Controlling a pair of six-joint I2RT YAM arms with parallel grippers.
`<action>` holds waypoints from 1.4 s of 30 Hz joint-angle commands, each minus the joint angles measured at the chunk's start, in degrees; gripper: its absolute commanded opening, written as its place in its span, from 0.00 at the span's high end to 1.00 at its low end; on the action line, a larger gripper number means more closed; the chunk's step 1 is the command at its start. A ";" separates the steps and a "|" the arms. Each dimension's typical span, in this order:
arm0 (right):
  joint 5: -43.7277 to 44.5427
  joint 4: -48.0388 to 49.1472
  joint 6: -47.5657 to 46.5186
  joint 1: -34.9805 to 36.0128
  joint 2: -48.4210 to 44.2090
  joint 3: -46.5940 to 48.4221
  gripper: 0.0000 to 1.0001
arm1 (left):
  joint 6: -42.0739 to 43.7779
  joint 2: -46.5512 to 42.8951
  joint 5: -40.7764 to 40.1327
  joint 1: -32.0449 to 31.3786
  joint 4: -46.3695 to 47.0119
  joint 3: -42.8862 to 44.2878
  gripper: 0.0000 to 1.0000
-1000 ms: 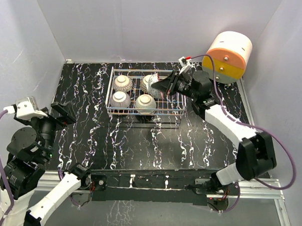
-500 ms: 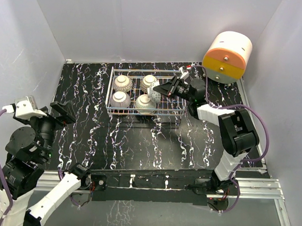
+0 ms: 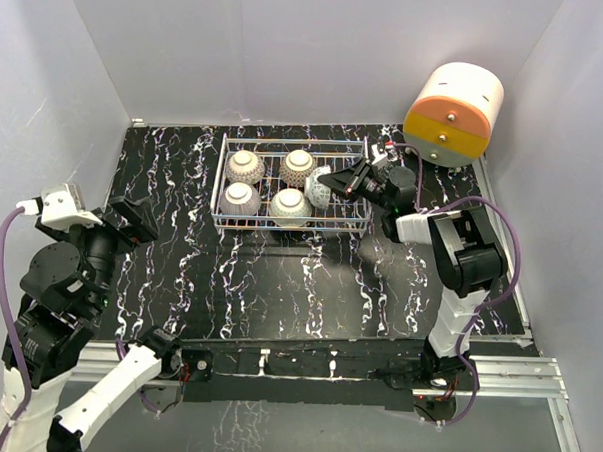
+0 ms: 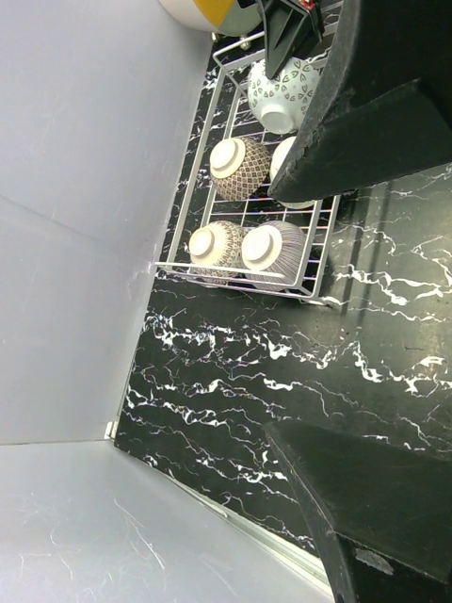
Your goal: Load the bowls into the dish rack
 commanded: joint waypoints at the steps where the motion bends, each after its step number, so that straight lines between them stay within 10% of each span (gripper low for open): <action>1: 1.55 0.48 -3.47 -0.07 -3.17 1.60 0.91 | 0.81 1.08 0.34 -0.05 2.03 0.54 0.03; 19: 4.34 14.58 12.28 -0.59 3.98 0.17 0.91 | 0.55 0.76 0.11 -0.12 1.85 0.07 0.03; 42: 12.05 -13.61 -1.08 -0.68 -3.84 -0.45 0.87 | 0.44 0.99 -0.01 -0.09 2.13 -0.26 0.03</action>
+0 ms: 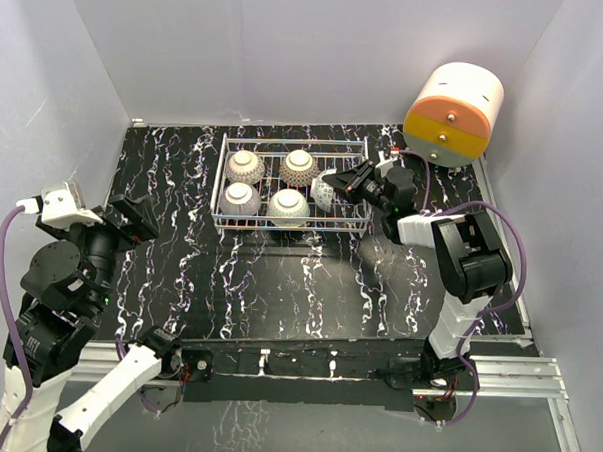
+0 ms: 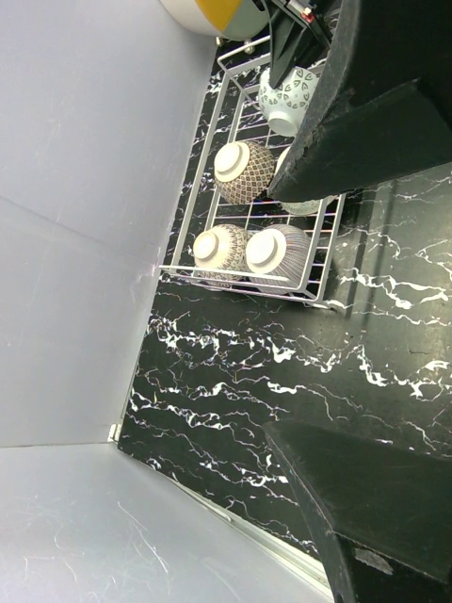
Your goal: Load the bowls into the dish rack
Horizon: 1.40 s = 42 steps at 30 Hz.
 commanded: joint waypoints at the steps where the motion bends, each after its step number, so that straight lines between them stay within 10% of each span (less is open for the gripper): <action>1: 1.12 -2.71 -0.82 -0.77 -0.74 0.92 0.87 | 0.40 0.54 0.06 -0.09 0.97 -0.15 0.03; 42: 10.97 -18.69 -4.41 3.01 -1.50 4.31 0.81 | 1.45 0.14 -0.98 -0.12 0.76 0.02 0.03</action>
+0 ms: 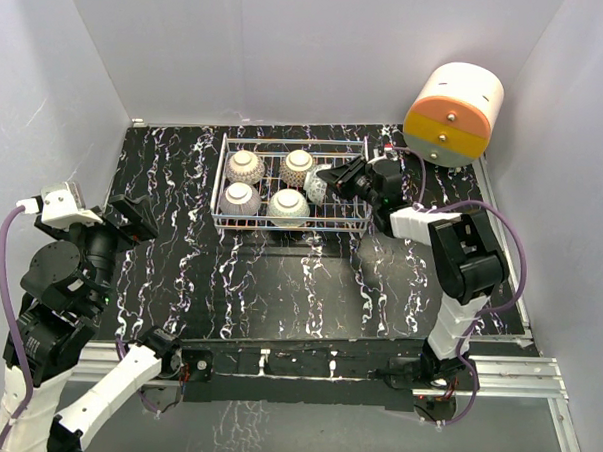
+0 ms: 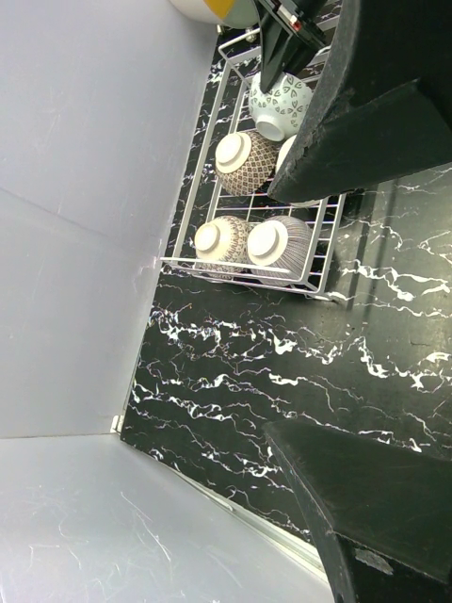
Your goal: Load the bowls into the dish rack
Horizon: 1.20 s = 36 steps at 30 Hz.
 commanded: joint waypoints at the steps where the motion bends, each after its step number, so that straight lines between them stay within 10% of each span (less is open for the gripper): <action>1: 1.96 -7.26 -2.91 -0.49 -1.90 -1.39 0.81 | 0.42 0.12 -0.18 -0.10 0.67 0.02 0.03; 36: 4.37 -19.95 -15.16 -3.05 -11.71 2.06 0.43 | 0.10 2.20 5.13 -0.10 1.70 -0.64 0.03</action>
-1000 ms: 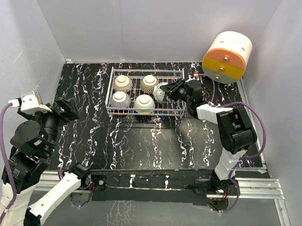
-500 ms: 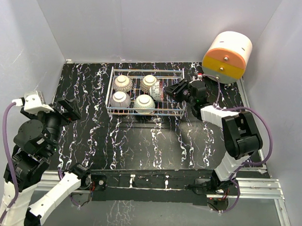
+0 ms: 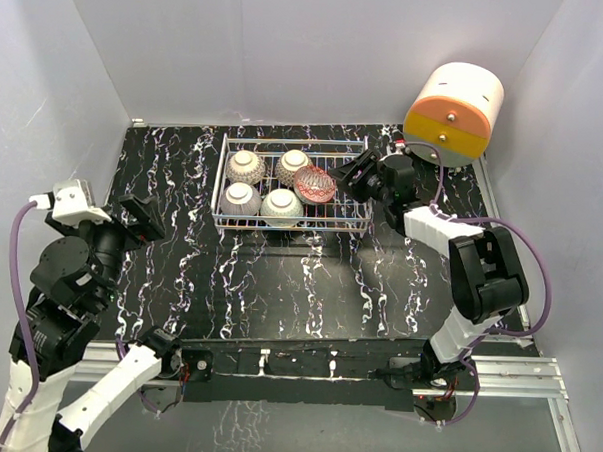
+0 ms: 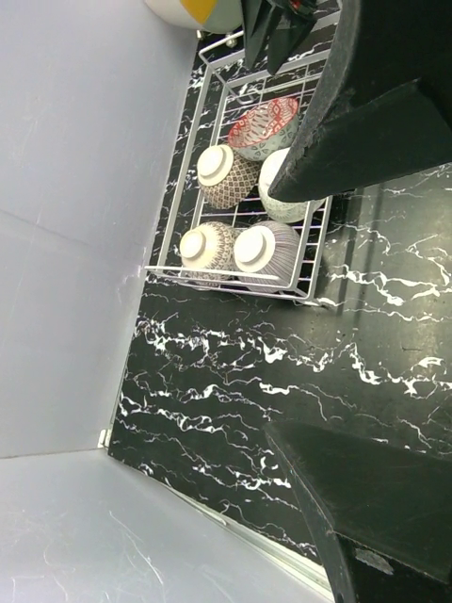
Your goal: Load the bowls into the dish rack
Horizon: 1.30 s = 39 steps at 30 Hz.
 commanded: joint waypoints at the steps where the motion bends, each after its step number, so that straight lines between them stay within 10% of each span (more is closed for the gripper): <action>1: 0.07 -5.51 -5.96 -1.09 -2.94 4.00 0.43 | 0.92 2.29 4.13 -0.14 2.04 0.81 0.03; 14: -1.09 -20.71 -19.65 -1.05 -14.42 13.07 0.31 | -4.54 18.49 28.83 -0.09 12.53 0.96 0.04; 19: 2.59 -25.52 -24.19 -1.26 -20.81 11.05 0.01 | -7.52 28.16 37.57 -0.09 18.25 0.47 0.05; 39: -2.95 -36.17 -28.53 -12.06 -32.26 5.85 0.01 | -9.35 66.38 39.83 -0.54 25.05 13.31 0.18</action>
